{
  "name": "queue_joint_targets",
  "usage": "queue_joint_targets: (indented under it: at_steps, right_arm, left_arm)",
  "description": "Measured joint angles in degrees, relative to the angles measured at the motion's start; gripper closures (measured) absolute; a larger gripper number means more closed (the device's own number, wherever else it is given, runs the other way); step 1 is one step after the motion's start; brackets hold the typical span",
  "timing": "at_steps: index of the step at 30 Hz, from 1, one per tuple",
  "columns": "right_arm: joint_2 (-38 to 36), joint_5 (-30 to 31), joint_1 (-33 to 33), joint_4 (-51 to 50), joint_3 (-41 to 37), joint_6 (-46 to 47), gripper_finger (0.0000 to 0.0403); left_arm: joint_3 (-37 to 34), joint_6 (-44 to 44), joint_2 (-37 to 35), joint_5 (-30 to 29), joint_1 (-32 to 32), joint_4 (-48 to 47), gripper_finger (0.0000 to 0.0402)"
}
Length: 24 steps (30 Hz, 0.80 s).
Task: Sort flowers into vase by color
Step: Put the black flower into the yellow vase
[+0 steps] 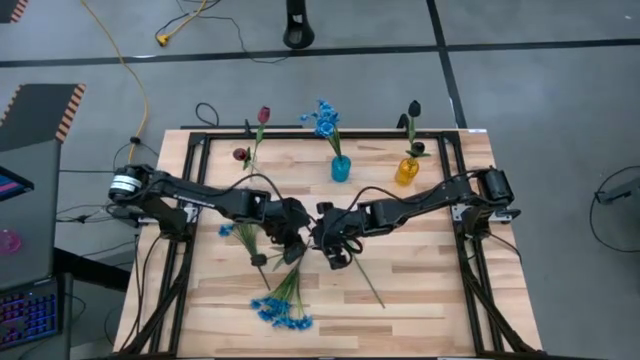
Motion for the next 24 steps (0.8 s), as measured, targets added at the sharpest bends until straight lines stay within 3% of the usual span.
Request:
queue_joint_targets:
  at_steps: [12, 24]
  right_arm:
    - [0.00, 1.96, 1.26, -1.82, 0.02, -0.53, 0.0228]
    - [0.00, 3.13, 1.20, -1.65, 0.02, -0.53, 0.0317]
  left_arm:
    - [-0.04, -1.30, -0.39, -0.06, 1.95, 3.65, 0.0381]
    - [-0.04, -0.49, -0.46, -0.08, 1.95, 3.61, 0.0381]
